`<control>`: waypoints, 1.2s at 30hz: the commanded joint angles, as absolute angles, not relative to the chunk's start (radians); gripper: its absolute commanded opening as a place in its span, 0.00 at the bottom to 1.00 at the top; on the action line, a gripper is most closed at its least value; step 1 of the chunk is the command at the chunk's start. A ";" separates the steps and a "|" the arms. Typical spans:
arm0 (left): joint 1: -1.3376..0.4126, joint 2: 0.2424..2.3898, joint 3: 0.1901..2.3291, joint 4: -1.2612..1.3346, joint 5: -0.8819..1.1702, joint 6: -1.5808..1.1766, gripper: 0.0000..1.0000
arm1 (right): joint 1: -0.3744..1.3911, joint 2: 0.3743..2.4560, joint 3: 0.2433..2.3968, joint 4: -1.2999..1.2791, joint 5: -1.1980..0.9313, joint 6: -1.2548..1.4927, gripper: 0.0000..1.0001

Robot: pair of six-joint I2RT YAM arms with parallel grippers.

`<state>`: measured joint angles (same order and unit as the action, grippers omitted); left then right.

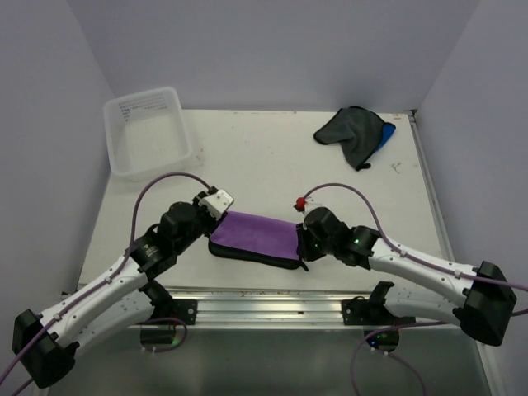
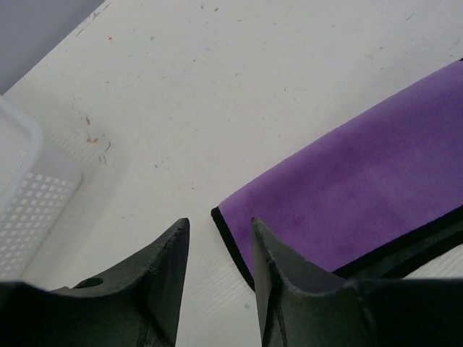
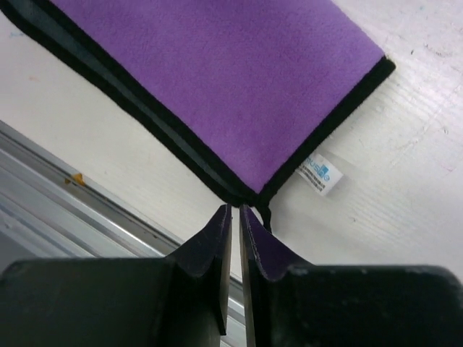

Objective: Roll the towels
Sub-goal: Fold the towel

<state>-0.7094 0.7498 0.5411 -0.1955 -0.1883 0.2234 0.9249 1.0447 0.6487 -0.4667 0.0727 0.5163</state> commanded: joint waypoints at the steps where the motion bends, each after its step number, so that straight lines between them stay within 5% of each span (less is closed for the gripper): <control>1: -0.710 0.764 0.535 -0.117 -0.189 0.135 0.42 | 0.931 1.127 0.718 -0.390 0.118 0.535 0.13; 7: -0.710 0.876 0.609 -0.106 -0.132 -0.006 0.30 | 0.930 1.287 0.833 -0.310 0.175 0.583 0.08; 13: -0.710 0.913 0.632 0.020 -0.149 -0.119 0.31 | 0.931 1.422 0.952 -0.272 0.170 0.618 0.17; 36: -0.710 0.772 0.413 -0.201 -0.520 -0.710 0.61 | 0.945 1.557 0.950 -0.192 0.075 0.614 0.19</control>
<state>-0.7094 0.7738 0.4068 -0.1337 -0.4179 -0.5964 0.9424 1.5761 0.9710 -0.2203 0.0834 0.6109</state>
